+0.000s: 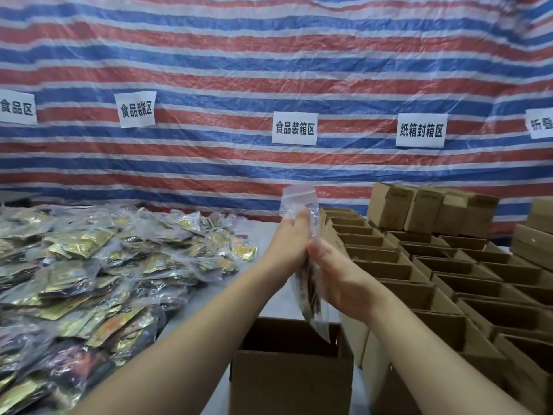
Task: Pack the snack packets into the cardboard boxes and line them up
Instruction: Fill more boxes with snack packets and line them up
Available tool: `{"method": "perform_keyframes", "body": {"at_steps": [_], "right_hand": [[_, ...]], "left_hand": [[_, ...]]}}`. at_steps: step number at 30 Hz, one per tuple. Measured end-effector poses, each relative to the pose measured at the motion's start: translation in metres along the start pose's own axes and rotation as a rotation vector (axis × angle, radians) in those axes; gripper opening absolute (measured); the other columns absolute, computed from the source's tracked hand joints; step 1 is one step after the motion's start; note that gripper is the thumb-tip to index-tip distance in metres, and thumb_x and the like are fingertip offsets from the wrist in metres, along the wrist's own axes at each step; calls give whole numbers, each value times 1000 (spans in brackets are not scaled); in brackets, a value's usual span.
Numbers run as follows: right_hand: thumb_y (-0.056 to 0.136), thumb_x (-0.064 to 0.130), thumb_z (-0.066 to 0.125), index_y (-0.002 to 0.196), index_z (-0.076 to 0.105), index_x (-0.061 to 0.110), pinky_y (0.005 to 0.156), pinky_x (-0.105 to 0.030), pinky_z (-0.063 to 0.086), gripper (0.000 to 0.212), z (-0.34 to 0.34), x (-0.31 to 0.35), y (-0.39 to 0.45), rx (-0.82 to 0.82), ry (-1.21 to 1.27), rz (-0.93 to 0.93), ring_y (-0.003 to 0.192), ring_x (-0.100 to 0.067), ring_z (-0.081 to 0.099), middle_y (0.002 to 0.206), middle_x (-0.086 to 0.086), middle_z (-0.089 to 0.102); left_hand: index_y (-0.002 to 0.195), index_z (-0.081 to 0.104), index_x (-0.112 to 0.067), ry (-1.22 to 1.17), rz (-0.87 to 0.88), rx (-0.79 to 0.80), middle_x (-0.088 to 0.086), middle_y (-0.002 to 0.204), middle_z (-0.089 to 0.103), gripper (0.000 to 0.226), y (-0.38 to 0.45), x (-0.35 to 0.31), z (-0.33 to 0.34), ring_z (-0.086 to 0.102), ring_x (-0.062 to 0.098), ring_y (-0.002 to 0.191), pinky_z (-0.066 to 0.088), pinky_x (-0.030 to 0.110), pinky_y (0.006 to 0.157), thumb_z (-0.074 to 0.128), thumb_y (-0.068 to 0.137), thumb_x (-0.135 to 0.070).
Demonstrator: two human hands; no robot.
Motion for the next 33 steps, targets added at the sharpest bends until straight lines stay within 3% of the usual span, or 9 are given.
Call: {"method": "perform_keyframes", "body": {"at_steps": [3, 7, 9, 12, 16, 22, 25, 30, 33], "right_hand": [[70, 48, 78, 155, 29, 27, 117, -50, 37, 100, -3, -7, -1, 34, -101, 51, 132, -23, 54, 146, -8, 52], [85, 27, 72, 144, 38, 27, 86, -26, 51, 68, -8, -19, 1, -18, -267, 77, 111, -18, 61, 121, -3, 60], [77, 30, 72, 143, 40, 27, 85, -31, 51, 73, -17, -27, 1, -65, -213, 64, 112, -22, 60, 121, -6, 59], [73, 30, 77, 138, 50, 12, 84, -38, 58, 72, -42, -36, -3, -149, 91, 55, 109, -30, 67, 119, -16, 65], [78, 33, 67, 129, 59, 10, 79, -33, 58, 57, -34, -49, -8, 77, 36, 127, 102, -26, 72, 112, -14, 72], [79, 28, 65, 116, 64, 13, 89, -32, 53, 40, -1, -74, -4, 286, -466, 241, 96, -19, 68, 111, -16, 69], [78, 33, 62, 85, 68, 28, 85, -30, 44, 10, 13, -93, -12, 425, -607, 410, 85, -9, 60, 88, 4, 66], [96, 29, 54, 95, 61, 24, 81, -24, 47, 8, 17, -106, -21, 542, -697, 642, 87, -6, 59, 94, 7, 62], [101, 21, 45, 98, 61, 13, 76, -26, 47, 17, 21, -120, -20, 604, -747, 743, 80, -12, 59, 92, -4, 63]], "left_hand": [[135, 47, -24, 187, -42, 25, 6, 128, 54, 56, -2, 0, 2, 57, 21, 108, 49, 41, 94, 22, 100, -60], [146, 37, -22, 161, -78, 244, 4, 150, 42, 60, -9, 2, 4, 47, 10, 114, 38, 20, 85, 30, 100, -60], [141, 42, -26, 141, -45, 292, -2, 149, 43, 56, -14, 8, -12, 46, 14, 127, 35, 31, 105, 38, 98, -60], [137, 46, -31, 203, -65, 284, -9, 136, 52, 45, -29, 37, -47, 53, 6, 116, 43, 33, 100, 47, 98, -53], [131, 54, -39, 457, -175, 310, -11, 128, 55, 31, -57, 109, -75, 54, 5, 116, 47, 21, 87, 52, 100, -39], [110, 67, -19, 220, -290, 260, 13, 117, 67, 30, -74, 151, -71, 59, 29, 116, 45, 39, 100, 41, 102, -8], [93, 72, -15, 186, -247, 219, 8, 112, 70, 23, -75, 153, -70, 61, 25, 112, 43, 38, 105, 50, 98, -19], [98, 69, -18, 93, -185, 245, 5, 103, 71, 14, -85, 143, -65, 64, 20, 96, 49, 37, 94, 60, 93, -28], [112, 62, -21, 16, -167, 289, 7, 117, 68, 63, -89, 137, -63, 65, 21, 110, 49, 36, 100, 72, 56, -49]]}}
Point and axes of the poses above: each hand's wrist, its own y-axis towards the middle knuckle, its own z-axis out of the palm, x = y × z, the point moved 8 cm from there along y, towards the middle knuckle
